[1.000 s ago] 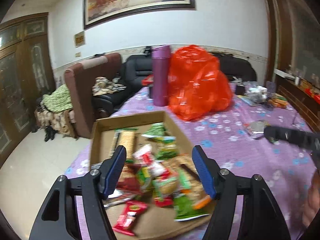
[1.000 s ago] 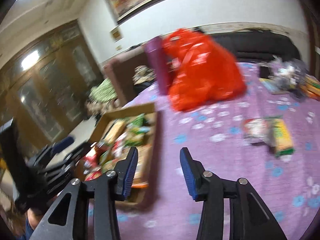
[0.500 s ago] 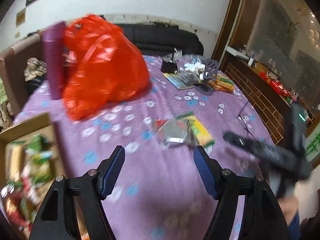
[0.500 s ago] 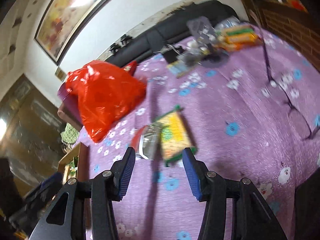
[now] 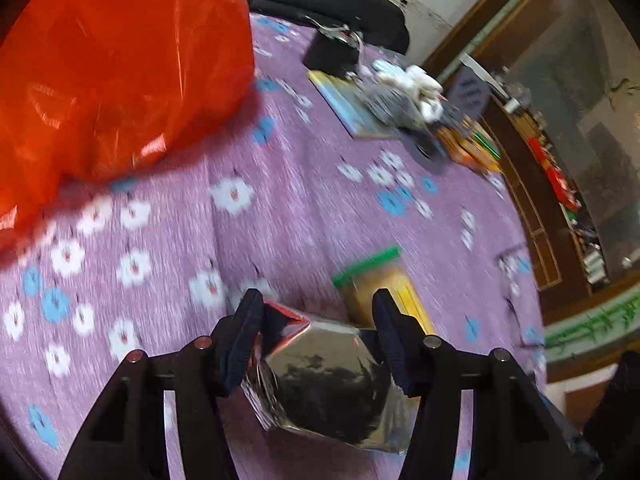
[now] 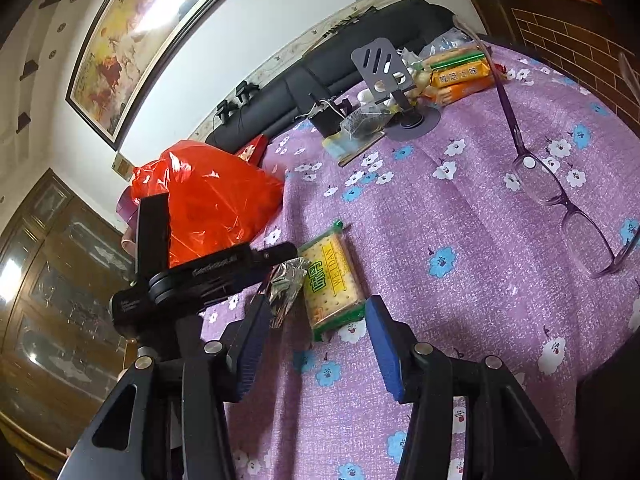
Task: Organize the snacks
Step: 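Grasp the silver foil bag with the left gripper, then lift the silver foil bag with the left gripper while the right gripper reaches toward the cracker pack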
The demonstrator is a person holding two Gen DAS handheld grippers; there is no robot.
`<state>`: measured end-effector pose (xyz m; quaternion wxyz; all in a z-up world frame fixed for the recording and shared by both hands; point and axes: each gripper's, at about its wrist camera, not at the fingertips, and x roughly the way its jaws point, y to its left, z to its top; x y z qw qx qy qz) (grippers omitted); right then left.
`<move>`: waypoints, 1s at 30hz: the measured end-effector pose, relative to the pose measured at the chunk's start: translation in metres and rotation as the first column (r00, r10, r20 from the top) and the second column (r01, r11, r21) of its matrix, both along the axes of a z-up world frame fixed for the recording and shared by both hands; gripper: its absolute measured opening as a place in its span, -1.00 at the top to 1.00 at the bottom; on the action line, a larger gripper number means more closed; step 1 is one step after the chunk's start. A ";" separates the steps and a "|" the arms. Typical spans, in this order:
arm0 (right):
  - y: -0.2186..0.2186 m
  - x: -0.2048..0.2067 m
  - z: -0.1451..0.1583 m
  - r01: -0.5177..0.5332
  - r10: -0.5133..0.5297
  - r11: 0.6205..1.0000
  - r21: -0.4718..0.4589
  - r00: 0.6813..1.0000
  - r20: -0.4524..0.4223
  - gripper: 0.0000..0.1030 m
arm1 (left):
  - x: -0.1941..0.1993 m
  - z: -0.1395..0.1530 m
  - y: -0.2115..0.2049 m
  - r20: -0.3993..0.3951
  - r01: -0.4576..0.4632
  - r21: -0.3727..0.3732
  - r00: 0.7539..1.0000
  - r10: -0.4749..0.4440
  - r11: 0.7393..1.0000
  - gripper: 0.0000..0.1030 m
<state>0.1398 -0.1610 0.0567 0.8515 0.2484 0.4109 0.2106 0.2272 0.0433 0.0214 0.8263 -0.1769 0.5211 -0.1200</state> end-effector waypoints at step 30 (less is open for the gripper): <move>-0.005 -0.006 0.011 0.032 -0.032 0.999 -0.012 0.998 0.052 -0.08 | -0.127 0.003 -0.070 0.012 0.383 0.463 0.899 -0.438 0.799 -0.67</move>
